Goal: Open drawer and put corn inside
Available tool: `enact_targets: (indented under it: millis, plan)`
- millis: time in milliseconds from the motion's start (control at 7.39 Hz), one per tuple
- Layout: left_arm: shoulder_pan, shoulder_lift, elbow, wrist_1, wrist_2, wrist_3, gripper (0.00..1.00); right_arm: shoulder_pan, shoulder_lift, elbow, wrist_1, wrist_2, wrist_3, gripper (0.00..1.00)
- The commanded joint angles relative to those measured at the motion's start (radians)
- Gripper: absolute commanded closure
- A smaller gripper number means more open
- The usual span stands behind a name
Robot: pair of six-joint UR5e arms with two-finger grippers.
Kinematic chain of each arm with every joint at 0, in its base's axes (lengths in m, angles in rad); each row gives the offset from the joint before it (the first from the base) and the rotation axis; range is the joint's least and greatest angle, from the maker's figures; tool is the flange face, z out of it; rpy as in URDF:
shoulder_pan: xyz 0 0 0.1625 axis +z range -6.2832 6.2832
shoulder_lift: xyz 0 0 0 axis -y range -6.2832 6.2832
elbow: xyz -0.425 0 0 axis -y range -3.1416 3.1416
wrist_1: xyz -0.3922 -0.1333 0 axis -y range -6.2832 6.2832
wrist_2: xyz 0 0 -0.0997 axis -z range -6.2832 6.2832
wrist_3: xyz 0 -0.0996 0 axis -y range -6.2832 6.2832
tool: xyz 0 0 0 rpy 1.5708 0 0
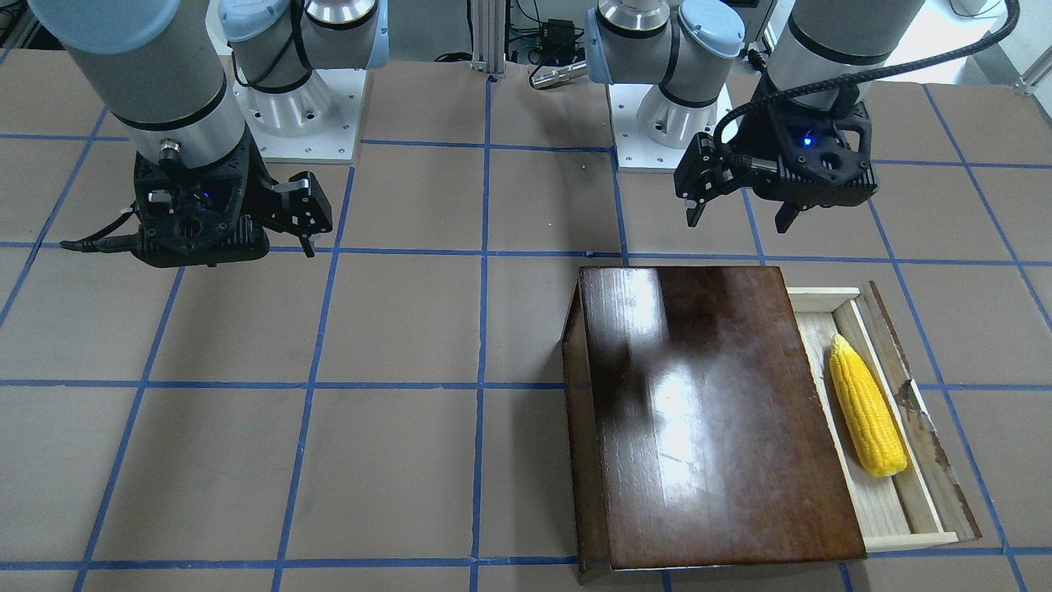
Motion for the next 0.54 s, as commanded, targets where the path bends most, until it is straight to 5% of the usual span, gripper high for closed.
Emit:
enact_targets:
  millis: [0,406]
  plan:
    - [0.0,0.002,0.0,-0.003,0.002,0.0,0.0,0.0,0.0,0.0,0.0,0.0,0.0,0.0]
    - [0.001,0.007,0.006,-0.027,0.004,0.0,0.0,0.0,0.0,0.0,0.0,0.0,0.001,0.0]
